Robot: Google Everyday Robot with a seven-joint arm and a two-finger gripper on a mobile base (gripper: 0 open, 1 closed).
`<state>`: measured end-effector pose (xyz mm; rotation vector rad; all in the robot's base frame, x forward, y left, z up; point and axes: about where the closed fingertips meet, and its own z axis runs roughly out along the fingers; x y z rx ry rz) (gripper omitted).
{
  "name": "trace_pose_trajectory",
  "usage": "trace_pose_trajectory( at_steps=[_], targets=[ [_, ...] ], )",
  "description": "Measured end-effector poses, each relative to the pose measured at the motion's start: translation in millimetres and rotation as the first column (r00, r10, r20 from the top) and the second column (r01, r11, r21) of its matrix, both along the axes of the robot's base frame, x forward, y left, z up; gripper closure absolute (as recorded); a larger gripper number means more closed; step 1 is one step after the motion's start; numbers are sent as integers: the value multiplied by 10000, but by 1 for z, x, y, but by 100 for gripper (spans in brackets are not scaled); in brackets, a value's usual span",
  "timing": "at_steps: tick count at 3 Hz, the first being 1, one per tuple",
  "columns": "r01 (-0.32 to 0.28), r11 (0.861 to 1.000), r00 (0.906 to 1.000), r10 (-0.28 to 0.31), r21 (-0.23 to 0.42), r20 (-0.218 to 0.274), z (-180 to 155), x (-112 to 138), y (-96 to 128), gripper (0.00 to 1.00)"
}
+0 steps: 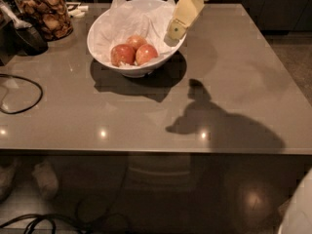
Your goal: Pick apple from white bowl
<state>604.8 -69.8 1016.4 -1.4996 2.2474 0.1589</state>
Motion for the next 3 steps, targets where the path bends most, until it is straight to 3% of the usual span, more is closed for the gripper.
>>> trace_pose_trajectory(
  at_steps=[3],
  targets=[
    [113,9997,9999,-115,-237,-89,-6,27,10,11]
  ],
)
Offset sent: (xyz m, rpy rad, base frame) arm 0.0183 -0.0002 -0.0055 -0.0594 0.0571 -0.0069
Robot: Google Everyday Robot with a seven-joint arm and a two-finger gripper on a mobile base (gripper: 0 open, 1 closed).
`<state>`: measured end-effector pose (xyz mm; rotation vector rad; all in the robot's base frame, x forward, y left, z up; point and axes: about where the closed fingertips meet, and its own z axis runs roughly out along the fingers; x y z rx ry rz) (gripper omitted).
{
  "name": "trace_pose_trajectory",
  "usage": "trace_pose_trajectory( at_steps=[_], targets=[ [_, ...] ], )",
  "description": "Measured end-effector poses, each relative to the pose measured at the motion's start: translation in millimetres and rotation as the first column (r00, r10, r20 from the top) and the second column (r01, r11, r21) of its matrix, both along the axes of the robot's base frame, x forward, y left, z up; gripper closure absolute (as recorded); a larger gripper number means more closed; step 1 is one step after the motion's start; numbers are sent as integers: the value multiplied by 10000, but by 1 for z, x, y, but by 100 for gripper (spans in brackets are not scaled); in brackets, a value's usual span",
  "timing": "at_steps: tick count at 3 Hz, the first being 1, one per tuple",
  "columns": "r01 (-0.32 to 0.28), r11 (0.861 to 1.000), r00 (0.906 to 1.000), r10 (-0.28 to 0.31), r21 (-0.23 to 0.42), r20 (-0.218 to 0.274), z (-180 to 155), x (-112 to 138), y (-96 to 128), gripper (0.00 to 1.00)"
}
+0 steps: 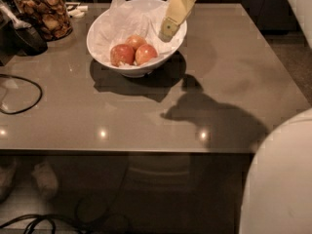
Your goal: Pick apple from white bowl
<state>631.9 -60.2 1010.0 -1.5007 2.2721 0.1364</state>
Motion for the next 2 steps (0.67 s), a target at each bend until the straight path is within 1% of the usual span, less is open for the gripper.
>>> trace_pose_trajectory(
  at_steps=[2],
  targets=[
    [78,9999,9999,-79,-100,-112,-6,16,10,10]
  ],
)
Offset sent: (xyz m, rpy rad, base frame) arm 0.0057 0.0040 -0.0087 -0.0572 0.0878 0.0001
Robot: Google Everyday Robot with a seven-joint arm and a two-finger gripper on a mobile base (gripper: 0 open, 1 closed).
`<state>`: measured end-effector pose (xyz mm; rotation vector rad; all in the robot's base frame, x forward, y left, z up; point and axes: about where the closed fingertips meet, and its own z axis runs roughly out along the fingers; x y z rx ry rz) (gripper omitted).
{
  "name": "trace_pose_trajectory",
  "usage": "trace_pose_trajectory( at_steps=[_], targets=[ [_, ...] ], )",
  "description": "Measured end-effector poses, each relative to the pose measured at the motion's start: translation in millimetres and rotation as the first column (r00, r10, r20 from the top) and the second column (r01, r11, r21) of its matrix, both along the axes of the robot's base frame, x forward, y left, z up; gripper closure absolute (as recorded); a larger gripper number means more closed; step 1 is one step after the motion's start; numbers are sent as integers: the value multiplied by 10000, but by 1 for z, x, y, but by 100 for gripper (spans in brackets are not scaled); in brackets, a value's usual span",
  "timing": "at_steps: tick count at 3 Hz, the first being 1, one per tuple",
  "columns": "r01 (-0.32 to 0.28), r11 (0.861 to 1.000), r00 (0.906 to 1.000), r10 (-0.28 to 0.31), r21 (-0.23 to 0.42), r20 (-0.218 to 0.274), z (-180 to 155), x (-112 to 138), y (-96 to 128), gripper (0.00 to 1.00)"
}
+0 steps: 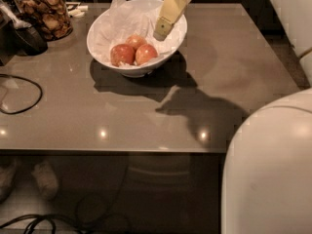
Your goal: Pick apple from white bowl
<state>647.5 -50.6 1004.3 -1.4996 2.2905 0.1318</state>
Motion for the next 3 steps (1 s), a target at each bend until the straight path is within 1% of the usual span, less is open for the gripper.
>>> trace_pose_trajectory(
  at_steps=[3],
  targets=[
    [-100,9997,9995,94,-204,-300,-16,17,20,11]
  ],
)
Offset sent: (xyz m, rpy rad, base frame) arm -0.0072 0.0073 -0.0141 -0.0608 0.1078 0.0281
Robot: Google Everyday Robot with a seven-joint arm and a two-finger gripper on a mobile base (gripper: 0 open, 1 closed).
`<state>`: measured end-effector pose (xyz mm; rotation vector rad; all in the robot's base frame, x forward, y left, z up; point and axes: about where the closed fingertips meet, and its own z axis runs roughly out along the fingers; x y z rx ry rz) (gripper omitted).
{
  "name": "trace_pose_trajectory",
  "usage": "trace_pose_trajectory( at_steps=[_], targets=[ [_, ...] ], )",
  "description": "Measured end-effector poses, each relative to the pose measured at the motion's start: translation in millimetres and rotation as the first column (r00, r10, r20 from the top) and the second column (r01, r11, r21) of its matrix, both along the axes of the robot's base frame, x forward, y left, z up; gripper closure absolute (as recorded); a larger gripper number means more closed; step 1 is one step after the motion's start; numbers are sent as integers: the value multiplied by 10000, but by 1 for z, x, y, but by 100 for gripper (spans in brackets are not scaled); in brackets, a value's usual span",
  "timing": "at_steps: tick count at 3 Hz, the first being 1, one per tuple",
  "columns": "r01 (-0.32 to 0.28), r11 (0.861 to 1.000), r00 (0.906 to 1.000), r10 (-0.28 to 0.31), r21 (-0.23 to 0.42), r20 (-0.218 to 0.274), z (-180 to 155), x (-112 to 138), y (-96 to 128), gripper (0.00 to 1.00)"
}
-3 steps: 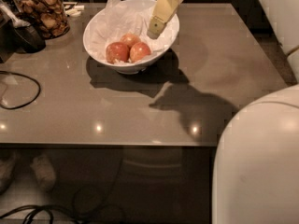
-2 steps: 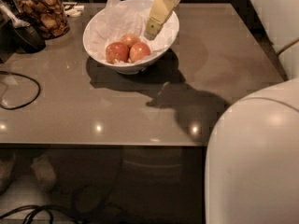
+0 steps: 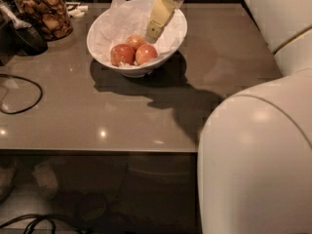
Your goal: Pick apple from white bowl
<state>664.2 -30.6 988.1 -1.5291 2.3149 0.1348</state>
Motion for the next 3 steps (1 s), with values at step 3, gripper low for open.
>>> trace_pose_trajectory(
  at_steps=[3],
  targets=[
    [103,9998,9996,-107,-166,-245,-16,18,10,12]
  ],
)
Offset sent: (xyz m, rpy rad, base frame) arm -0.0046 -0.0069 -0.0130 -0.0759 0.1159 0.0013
